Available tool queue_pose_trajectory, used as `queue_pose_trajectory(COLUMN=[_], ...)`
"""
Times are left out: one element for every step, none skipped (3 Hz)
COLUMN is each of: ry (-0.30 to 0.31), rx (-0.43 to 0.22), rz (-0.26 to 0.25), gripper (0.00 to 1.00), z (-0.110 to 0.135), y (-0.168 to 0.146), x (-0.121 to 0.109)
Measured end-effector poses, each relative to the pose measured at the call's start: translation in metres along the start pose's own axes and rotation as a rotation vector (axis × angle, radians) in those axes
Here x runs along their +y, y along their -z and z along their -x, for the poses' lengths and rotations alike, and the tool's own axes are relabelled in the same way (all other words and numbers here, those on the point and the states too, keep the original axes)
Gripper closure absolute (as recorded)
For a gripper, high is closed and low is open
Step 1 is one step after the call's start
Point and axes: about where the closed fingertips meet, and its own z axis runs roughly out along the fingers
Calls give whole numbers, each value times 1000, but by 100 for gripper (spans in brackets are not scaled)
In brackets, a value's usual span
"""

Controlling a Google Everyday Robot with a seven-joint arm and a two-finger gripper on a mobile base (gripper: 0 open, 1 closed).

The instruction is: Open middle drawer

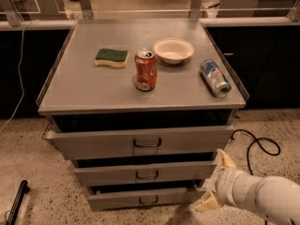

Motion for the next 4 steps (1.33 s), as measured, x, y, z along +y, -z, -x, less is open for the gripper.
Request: queue_pose_trajectory(ry=[35,98,163,184], rx=[0,21,23,26], rz=[4,27,75,101], gripper=[0,0,0,0], z=[1,-1,-9,-19], y=[-7,-30,-54,-69], x=[6,23,43,50])
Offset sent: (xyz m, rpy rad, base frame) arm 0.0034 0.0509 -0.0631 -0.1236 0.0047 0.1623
